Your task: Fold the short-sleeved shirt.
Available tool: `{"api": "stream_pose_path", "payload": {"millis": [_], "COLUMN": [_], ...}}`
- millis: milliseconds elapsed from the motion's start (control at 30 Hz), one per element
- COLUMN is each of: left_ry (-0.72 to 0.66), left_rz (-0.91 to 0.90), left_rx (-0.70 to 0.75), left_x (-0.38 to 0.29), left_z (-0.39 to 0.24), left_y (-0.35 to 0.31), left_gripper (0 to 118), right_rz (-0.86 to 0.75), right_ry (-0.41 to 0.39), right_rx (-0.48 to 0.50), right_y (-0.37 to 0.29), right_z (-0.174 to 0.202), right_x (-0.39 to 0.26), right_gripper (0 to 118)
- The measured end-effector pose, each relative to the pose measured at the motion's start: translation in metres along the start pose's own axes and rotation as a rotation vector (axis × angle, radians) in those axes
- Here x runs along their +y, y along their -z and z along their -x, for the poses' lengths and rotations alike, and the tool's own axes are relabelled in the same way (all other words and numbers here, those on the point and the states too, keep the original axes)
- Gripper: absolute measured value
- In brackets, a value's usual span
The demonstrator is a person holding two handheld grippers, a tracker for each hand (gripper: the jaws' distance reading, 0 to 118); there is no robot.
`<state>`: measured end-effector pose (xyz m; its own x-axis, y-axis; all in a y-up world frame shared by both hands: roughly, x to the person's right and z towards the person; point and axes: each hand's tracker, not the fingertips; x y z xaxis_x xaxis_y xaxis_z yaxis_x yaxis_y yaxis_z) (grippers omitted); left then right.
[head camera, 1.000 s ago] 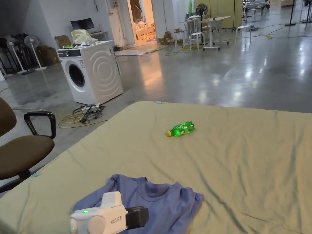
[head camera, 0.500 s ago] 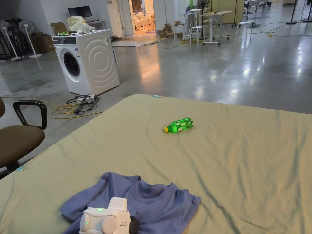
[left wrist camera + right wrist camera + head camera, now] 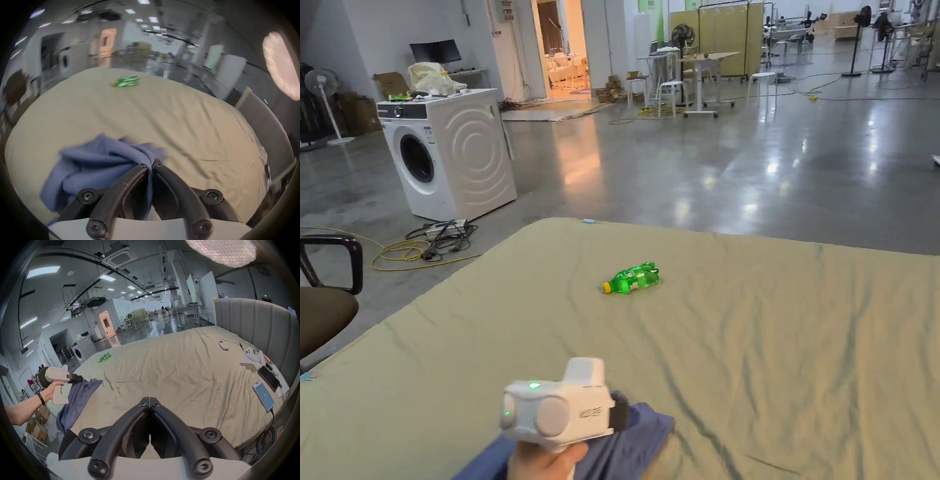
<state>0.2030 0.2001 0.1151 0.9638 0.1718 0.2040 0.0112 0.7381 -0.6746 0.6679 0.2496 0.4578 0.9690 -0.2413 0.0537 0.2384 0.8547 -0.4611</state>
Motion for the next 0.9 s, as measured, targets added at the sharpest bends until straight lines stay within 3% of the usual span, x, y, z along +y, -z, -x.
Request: {"api": "stream_pose_path", "payload": {"millis": [133,300,500,600,733,767,800,833,867,900], "left_ry": [0.162,0.258,0.659,0.796,0.793,0.700,0.588,0.511,0.469,0.432], "left_rz": [0.005,0.078,0.240,0.285,0.343,0.364,0.388,0.387,0.376,0.319], "left_rx": [-0.208,-0.507,-0.839,-0.937,-0.864,-0.881,-0.902,-0.911,-0.883,-0.851], "left_x": [0.011,-0.039,-0.161,-0.220,-0.237,-0.237,-0.228,-0.215,-0.204,-0.184], "left_z": [-0.129,-0.296,-0.472,-0.506,-0.495,-0.492,-0.481,-0.465,-0.452,-0.431], "left_y": [0.031,0.065,0.029,0.001,0.010,0.038,0.043,0.041,0.038,0.026], "left_gripper": [2,2,2,2,2,8,22,43,74,86], "right_rz": [-0.021,-0.054,-0.073,-0.080,-0.072,-0.069,-0.071,-0.080,-0.087,-0.094], "right_ry": [0.038,0.082,0.129,0.150,0.130,0.119,0.106,0.093,0.084,0.078], "right_rx": [-0.067,-0.188,-0.323,-0.354,-0.362,-0.360,-0.360,-0.355,-0.341,-0.324], "right_y": [-0.022,-0.059,-0.097,-0.107,-0.108,-0.108,-0.107,-0.105,-0.103,-0.099], "right_z": [-0.017,-0.049,-0.080,-0.088,-0.090,-0.090,-0.089,-0.086,-0.084,-0.082], "right_x": [-0.007,-0.021,-0.032,-0.035,-0.036,-0.035,-0.034,-0.033,-0.031,-0.027], "right_gripper": [0,0,0,0,0,0,0,0,0,0]}}
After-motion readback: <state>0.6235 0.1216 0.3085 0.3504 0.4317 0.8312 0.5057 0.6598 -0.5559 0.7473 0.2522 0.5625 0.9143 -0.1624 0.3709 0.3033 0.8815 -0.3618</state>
